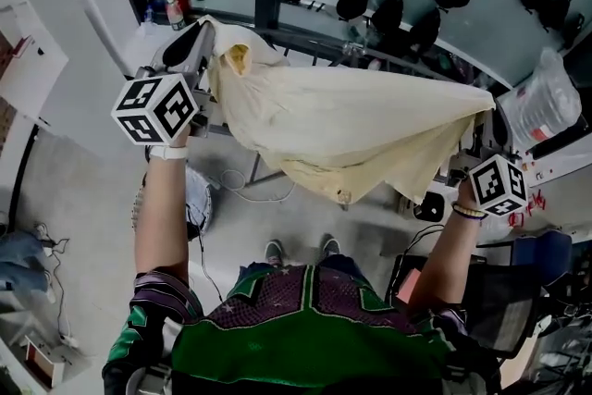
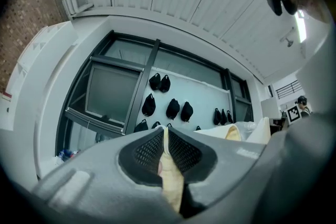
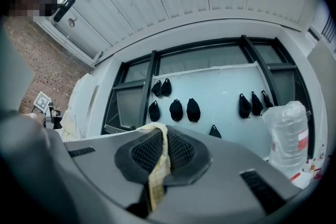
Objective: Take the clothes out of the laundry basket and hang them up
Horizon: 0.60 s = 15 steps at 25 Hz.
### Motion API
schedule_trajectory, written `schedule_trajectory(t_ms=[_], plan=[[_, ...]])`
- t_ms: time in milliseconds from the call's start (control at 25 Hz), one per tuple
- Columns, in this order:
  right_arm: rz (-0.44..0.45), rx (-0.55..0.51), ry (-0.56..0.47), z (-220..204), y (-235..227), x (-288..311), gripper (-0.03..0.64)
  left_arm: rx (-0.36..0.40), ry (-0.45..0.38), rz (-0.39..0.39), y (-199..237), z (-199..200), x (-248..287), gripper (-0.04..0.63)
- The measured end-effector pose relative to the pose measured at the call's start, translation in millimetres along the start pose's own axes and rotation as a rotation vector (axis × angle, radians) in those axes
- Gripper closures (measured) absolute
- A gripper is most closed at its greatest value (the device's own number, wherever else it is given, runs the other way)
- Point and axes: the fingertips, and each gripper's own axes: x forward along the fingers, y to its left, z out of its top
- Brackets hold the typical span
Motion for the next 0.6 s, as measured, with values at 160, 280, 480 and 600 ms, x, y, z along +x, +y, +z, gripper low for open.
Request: schedule_trajectory(t_ms=[160, 280, 480, 600], plan=[[-0.023, -0.001, -0.030, 7.0, -15.0, 5.2, 0.615, 0.019, -0.003, -0.019, -6.8, 1.7, 11.4, 0.560], [-0.031, -0.003, -0.039, 8.0, -30.6, 9.3, 0.615, 0.022, -0.001, -0.042, -21.6, 0.5, 29.9, 0.560], [-0.001, -0.002, -0.050, 9.9, -54.3, 24.0, 0.615, 0.047, 0.000, -0.098, -71.8, -2.3, 73.3, 0.560], [0.023, 0.000, -0.054, 9.7, -70.7, 37.9, 0.616, 0.062, 0.002, -0.141, -110.3, -8.6, 104.2, 0.560]])
